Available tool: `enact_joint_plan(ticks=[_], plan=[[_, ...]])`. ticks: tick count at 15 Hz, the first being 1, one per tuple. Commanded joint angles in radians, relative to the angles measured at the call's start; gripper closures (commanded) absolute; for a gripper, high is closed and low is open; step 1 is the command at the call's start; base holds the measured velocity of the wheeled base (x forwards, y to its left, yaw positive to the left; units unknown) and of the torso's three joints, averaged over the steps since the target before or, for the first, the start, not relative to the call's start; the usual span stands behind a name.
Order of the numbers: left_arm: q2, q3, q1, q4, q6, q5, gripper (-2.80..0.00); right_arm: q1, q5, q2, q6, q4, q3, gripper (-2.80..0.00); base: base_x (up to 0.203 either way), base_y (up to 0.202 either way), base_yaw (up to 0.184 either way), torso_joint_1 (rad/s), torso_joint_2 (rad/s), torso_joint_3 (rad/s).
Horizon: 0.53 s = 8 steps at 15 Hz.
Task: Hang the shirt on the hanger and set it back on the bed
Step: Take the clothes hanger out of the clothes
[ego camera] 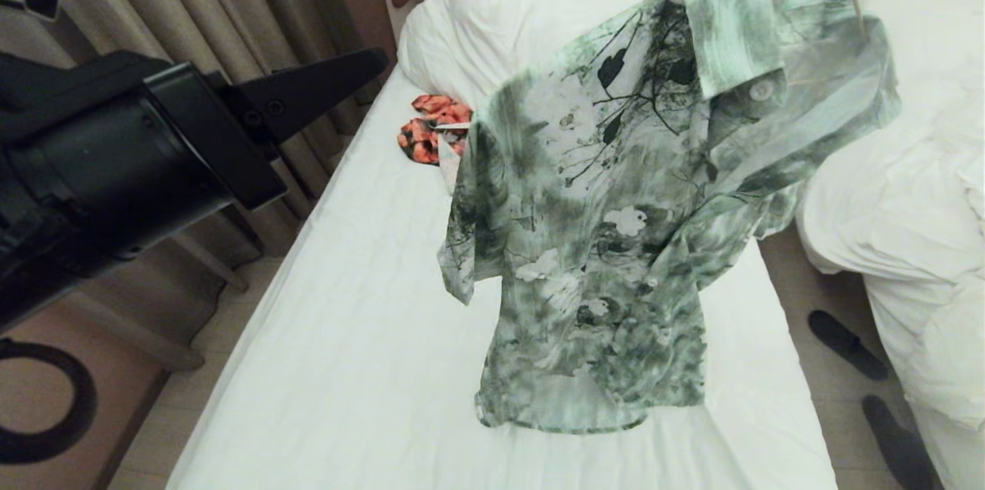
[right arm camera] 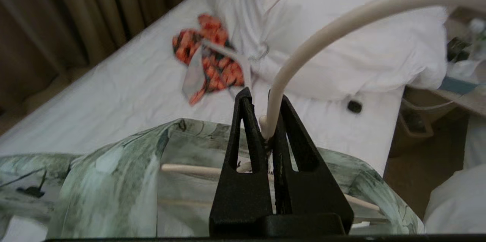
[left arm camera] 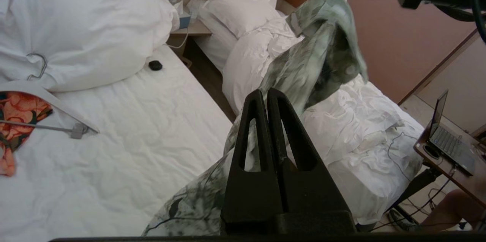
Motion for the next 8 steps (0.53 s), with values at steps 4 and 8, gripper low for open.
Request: enact_joint_plan(ticks=[4,8], plan=[[0.001,0.001,-0.007,-0.004,-0.001,0.0,0.0,-0.061,0.024,0.006,-0.051,-0.193,0.0,0.0,0.0,0.0,0.0,0.0,0.0,0.0],[0.016,-0.001,-0.007,-0.006,-0.001,0.003,0.0,-0.067,0.02,0.006,-0.065,-0.171,0.0,0.0,0.0,0.0,0.0,0.0,0.0,0.0]])
